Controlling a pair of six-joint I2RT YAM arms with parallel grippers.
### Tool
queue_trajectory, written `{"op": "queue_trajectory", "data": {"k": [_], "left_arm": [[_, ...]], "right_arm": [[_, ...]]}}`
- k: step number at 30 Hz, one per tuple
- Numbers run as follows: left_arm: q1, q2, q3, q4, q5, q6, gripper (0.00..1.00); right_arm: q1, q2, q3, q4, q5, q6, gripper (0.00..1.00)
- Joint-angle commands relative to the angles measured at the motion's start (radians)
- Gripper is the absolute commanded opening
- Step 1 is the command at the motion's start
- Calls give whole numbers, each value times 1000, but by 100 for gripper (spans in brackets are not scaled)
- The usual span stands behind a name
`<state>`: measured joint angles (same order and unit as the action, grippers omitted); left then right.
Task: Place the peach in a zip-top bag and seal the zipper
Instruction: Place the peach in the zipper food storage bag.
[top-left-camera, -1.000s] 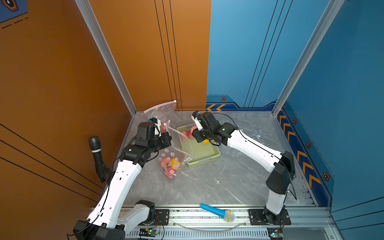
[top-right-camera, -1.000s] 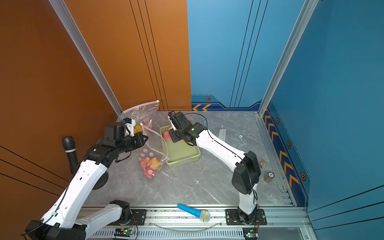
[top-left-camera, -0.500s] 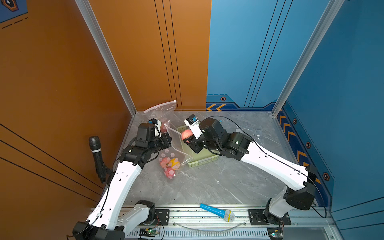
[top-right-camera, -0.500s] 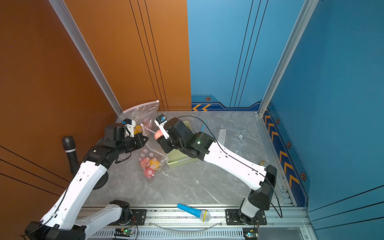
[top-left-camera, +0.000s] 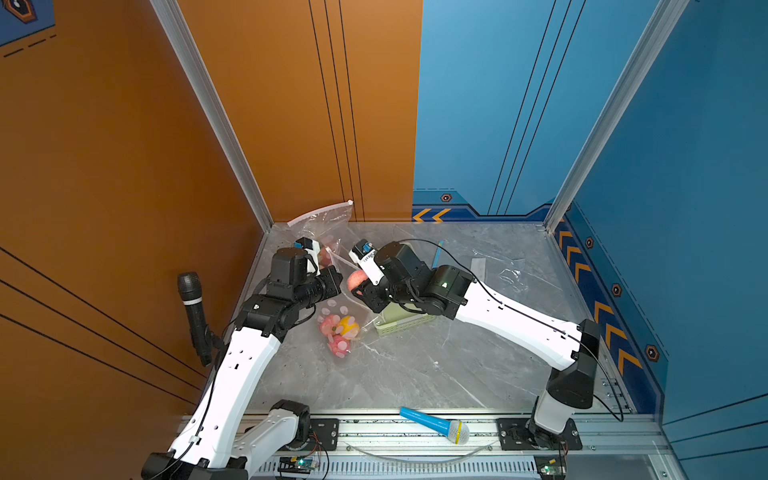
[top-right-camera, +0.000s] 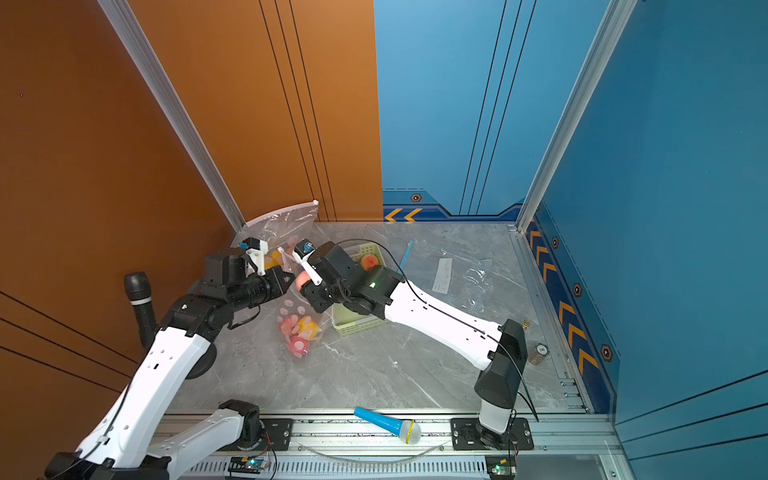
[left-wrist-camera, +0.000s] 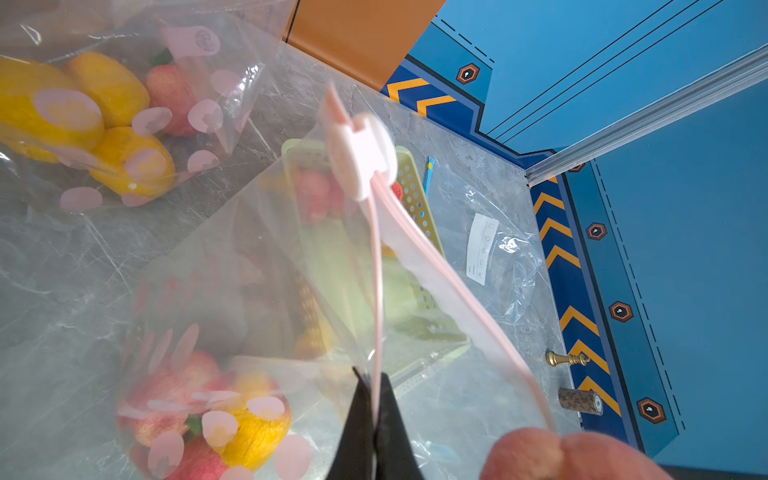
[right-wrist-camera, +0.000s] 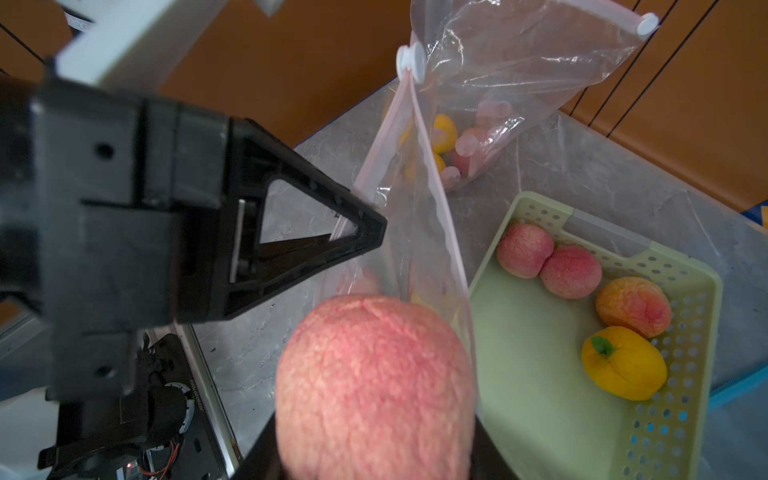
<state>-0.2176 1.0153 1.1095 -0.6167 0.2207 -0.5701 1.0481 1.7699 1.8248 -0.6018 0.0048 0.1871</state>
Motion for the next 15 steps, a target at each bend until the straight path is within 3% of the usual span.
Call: {"op": "queue_trajectory", "data": {"k": [1, 8, 15], "left_arm": [[-8, -13, -18, 3, 22, -10, 0], [-16, -26, -14, 3, 39, -14, 0], [-16, -27, -10, 4, 59, -17, 0]], "right_arm": [[3, 15, 45, -22, 42, -16, 21], [1, 104, 128, -67, 157, -32, 29], [1, 150, 184, -84, 176, -39, 59]]}}
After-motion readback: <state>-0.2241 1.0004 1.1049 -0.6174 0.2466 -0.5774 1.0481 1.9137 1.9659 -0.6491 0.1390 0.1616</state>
